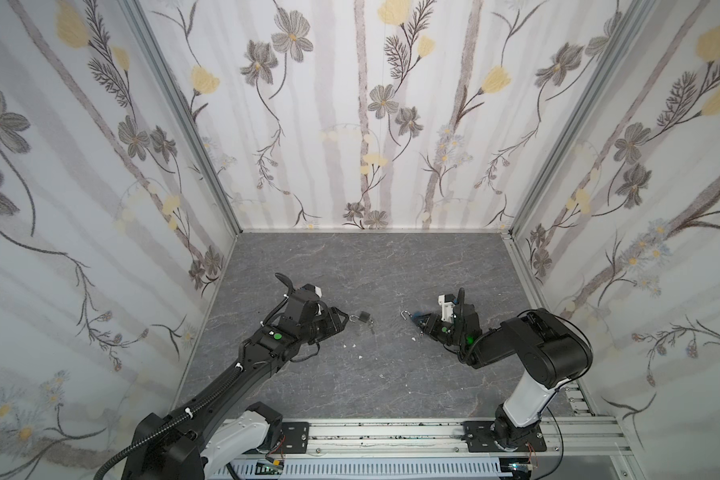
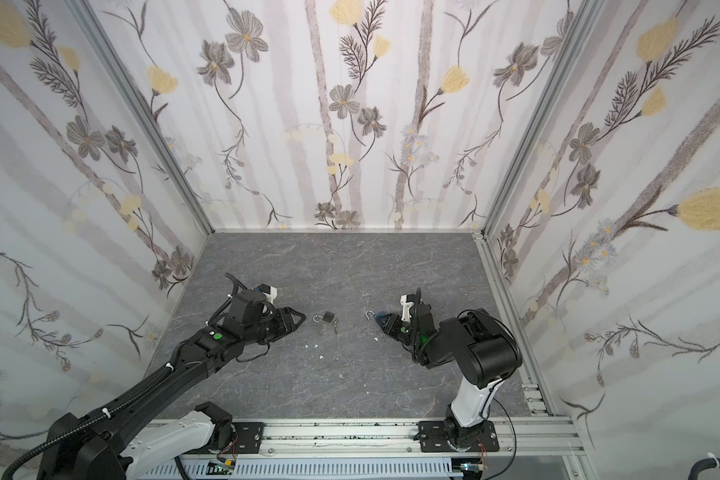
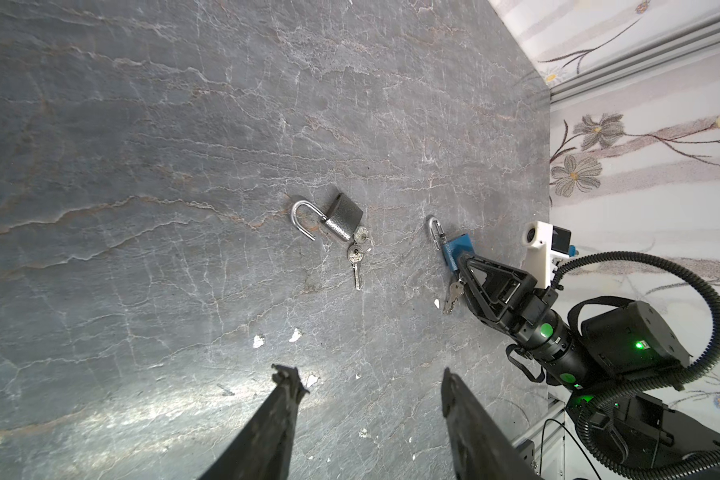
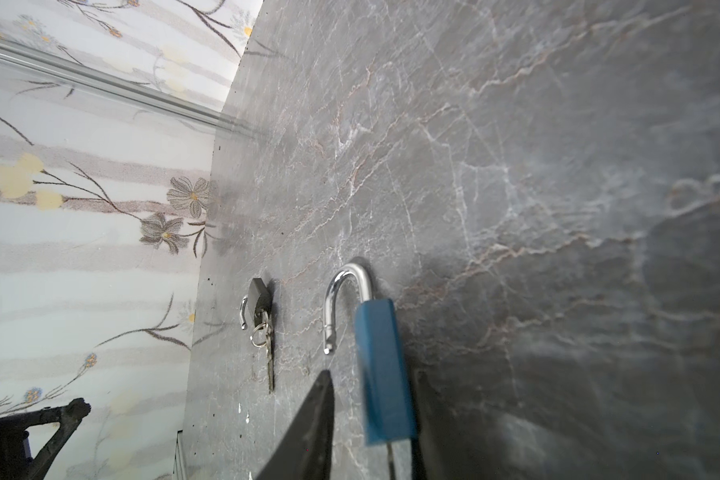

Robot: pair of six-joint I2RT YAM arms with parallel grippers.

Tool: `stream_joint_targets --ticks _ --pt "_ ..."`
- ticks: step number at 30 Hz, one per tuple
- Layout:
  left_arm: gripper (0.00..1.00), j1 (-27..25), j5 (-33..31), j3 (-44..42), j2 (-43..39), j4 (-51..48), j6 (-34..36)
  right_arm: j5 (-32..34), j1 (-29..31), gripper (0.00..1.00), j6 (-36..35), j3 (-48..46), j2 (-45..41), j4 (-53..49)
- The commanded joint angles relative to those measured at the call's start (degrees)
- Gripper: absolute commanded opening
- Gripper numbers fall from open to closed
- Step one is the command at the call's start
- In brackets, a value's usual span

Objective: Unlock with the key

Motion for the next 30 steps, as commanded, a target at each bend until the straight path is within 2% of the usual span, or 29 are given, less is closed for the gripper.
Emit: stream_joint_targets --ticks 1,8,10,12,13,14,15,20,24,27,30 --pt "0.57 0.27 -1.09 -0.32 -0.45 0.61 -0.38 1.25 -1.21 0.36 -1.02 -0.73 -2.72 -3.92" --pt "0.63 2.21 -2.25 -0.20 -1.52 -1.50 0.23 5.39 -5.17 0.45 -5.21 -3.37 -13.89 -18.68" --pt "0.67 3.38 -2.57 0.11 -1.66 -2.42 0.47 7.45 -5.70 0.47 -6.65 -3.64 -19.05 -23.26" --pt "0.80 4.65 -2.95 0.47 -1.86 -3.35 0.87 9.63 -6.06 0.50 -7.89 -3.29 -23.28 -27.85" --pt "0.90 5.34 -3.03 0.82 -1.79 -3.87 1.21 10.75 -6.36 0.56 -8.34 -3.05 -25.59 -30.03" --pt "0.95 5.92 -3.17 1.15 -1.70 -4.56 1.49 11.66 -6.55 0.65 -8.69 -2.78 -27.48 -31.52" --pt "1.00 6.68 -3.56 1.80 -1.40 -5.65 1.90 12.60 -6.76 0.98 -9.12 -2.35 -29.63 -33.37" --pt "1.00 9.68 -7.71 6.62 1.27 -11.98 5.75 18.68 -7.04 1.00 -12.31 2.13 -36.53 -42.68" --pt "1.00 12.37 -13.96 10.86 4.45 -14.49 10.57 27.17 -6.96 1.00 -16.97 8.86 -38.21 -49.66" --pt "1.00 13.65 -22.52 11.32 4.55 -10.49 15.77 34.44 -6.96 1.00 -19.79 14.82 -37.29 -52.64" --pt "1.00 16.59 -26.75 12.41 5.66 -6.73 21.21 42.63 -6.96 1.00 -21.47 18.05 -36.57 -50.82"
